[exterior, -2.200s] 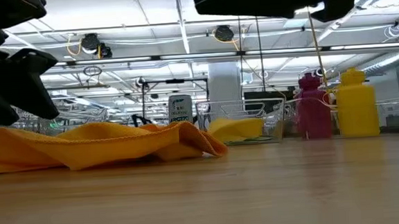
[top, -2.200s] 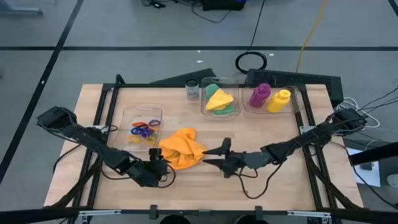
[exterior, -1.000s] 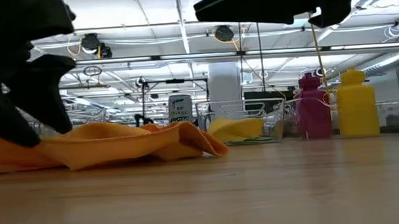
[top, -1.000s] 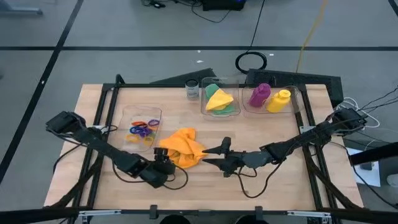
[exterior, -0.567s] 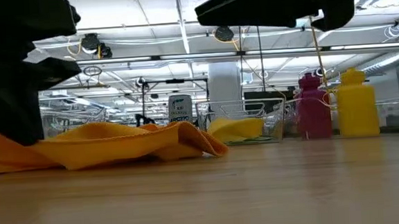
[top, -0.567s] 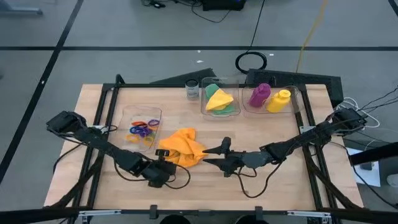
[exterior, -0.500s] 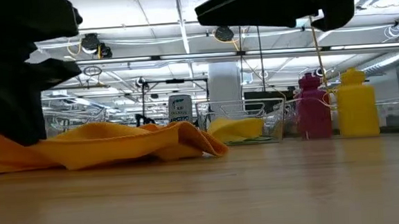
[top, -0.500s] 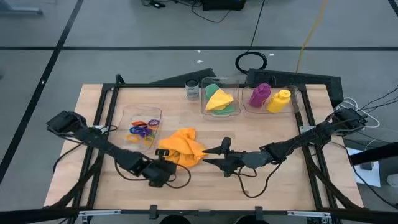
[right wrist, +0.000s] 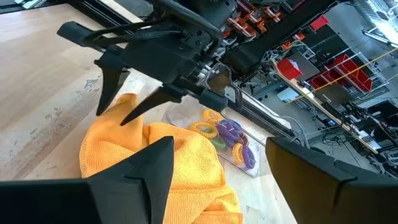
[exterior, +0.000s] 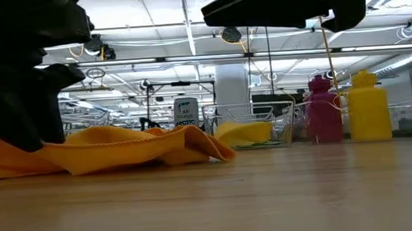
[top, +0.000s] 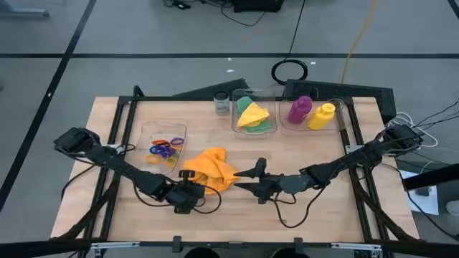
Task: Pick & Place Sports Items
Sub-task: Fold the orange towel
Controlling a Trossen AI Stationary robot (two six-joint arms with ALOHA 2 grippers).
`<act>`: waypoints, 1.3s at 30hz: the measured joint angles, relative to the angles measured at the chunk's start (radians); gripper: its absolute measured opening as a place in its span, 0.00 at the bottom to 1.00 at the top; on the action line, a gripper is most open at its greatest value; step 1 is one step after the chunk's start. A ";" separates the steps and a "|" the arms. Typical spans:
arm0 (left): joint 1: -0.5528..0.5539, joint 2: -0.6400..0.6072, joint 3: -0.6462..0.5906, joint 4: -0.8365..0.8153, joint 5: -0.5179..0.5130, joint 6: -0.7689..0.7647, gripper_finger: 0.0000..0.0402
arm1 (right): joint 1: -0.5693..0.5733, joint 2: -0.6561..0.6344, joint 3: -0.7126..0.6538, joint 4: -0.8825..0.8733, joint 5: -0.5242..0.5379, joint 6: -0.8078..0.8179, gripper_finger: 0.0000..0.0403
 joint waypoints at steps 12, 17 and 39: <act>0.006 0.082 0.002 -0.016 0.019 0.032 0.34 | 0.000 0.000 0.000 0.000 0.000 0.000 0.46; 0.015 0.084 0.003 -0.016 0.035 0.023 0.23 | 0.000 0.000 0.000 0.000 0.000 0.000 0.46; 0.041 0.033 0.266 -0.232 0.054 0.158 0.00 | -0.084 0.013 0.000 -0.013 -0.411 0.193 0.46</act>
